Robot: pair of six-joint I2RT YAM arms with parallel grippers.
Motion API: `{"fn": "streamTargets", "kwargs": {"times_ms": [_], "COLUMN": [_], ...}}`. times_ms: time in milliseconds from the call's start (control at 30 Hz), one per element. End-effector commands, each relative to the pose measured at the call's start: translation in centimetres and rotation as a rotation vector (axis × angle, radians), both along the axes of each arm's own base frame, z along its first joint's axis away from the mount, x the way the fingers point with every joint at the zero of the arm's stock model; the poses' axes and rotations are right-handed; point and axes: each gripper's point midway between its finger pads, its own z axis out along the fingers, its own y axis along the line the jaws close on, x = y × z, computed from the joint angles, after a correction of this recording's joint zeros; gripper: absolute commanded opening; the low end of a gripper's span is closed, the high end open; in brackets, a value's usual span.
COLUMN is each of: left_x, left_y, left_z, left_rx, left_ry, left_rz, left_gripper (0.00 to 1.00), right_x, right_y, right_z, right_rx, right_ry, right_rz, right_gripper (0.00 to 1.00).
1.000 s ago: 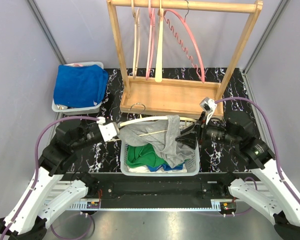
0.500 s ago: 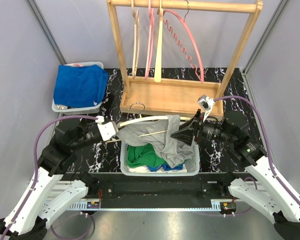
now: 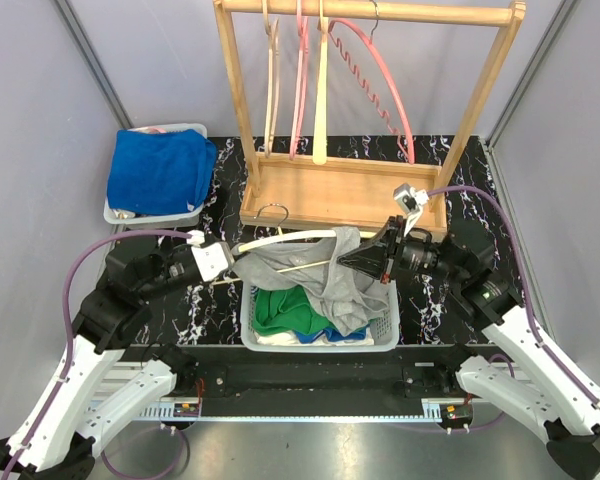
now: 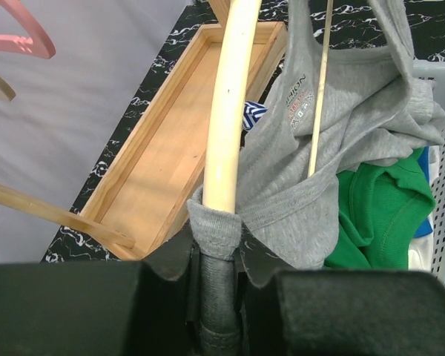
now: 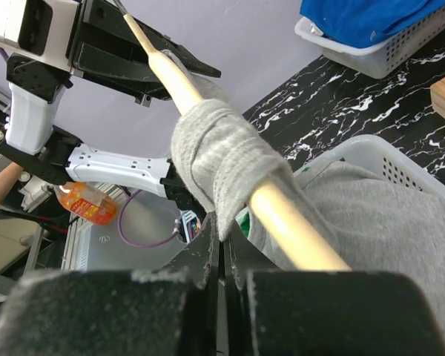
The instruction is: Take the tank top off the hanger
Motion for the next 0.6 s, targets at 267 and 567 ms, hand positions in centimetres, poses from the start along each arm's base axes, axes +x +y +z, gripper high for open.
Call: {"fn": "streamTargets", "kwargs": {"times_ms": [267, 567], "left_x": [-0.3, -1.0], "left_y": [0.9, 1.9], "left_z": [1.4, 0.7], "left_rx": [-0.026, -0.017], "left_ry": [-0.102, -0.097], "left_rz": [0.024, 0.051], "left_gripper": [0.0, 0.0], "right_x": [-0.3, 5.2], "right_y": [-7.9, -13.9], "right_z": [6.9, -0.1], "right_rx": [0.005, -0.292], "right_ry": [-0.229, -0.05], "right_rz": [-0.406, -0.838], "right_gripper": [0.0, 0.0]}}
